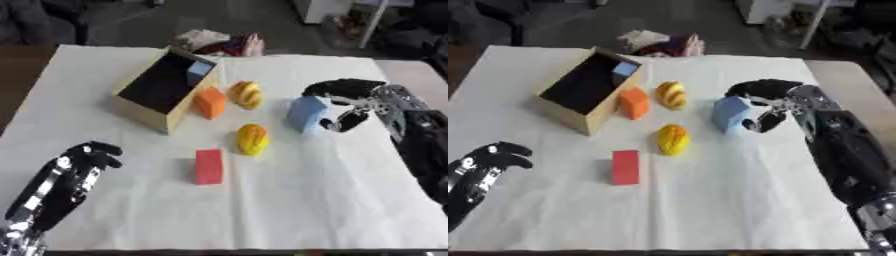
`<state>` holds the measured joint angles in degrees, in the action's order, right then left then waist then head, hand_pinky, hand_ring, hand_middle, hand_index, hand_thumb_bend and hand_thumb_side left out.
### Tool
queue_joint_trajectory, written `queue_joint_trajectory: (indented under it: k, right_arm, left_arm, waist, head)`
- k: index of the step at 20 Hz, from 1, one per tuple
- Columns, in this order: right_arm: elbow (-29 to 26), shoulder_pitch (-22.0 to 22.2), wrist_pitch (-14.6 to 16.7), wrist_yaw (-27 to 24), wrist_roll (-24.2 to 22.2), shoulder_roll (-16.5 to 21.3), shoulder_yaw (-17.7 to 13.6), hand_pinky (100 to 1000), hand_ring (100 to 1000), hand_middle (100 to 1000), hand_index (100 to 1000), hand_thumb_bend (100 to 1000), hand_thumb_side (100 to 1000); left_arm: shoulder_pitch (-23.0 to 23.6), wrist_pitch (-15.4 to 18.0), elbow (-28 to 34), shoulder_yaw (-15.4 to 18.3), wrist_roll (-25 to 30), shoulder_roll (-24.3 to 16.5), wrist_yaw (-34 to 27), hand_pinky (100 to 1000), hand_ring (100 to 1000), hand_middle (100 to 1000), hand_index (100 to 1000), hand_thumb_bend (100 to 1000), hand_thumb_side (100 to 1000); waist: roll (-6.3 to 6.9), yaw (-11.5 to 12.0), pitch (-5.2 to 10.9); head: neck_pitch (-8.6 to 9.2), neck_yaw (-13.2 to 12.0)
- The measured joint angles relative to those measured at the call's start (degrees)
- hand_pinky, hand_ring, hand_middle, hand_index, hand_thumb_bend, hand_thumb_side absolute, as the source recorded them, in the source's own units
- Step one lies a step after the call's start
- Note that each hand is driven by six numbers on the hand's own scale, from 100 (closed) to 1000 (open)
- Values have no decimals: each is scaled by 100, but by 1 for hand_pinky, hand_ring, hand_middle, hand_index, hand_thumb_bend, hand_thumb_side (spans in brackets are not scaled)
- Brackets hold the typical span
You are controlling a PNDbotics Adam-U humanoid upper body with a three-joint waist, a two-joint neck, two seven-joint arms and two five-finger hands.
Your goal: Pick up objects on the table and place them in the box.
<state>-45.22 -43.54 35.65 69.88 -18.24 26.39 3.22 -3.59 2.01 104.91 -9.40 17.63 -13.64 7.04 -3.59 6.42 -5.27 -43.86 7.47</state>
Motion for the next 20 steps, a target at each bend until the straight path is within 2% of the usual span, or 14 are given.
queue_joint_trajectory:
  k: [14,17,20]
  right_arm:
    - [96,-31,-228,350,612,-194,-87,925,972,977,1000,219,100]
    - [141,-31,-221,385,634,-201,-91,917,950,931,1000,205,100]
    - [162,-42,-203,403,615,-219,-91,903,912,823,953,191,100]
  left_arm:
    - [0,0,0,-26,1,3,-7,825,660,675,744,100,750]
    - [0,0,0,-26,1,3,-13,825,660,675,744,100,748]
    - [-1,0,0,-27,1,3,-15,825,660,675,744,100,748]
  waist:
    - [19,30,0]
    - [16,31,0]
    - [16,33,1]
  head:
    - [0,1]
    - [0,1]
    - [0,3]
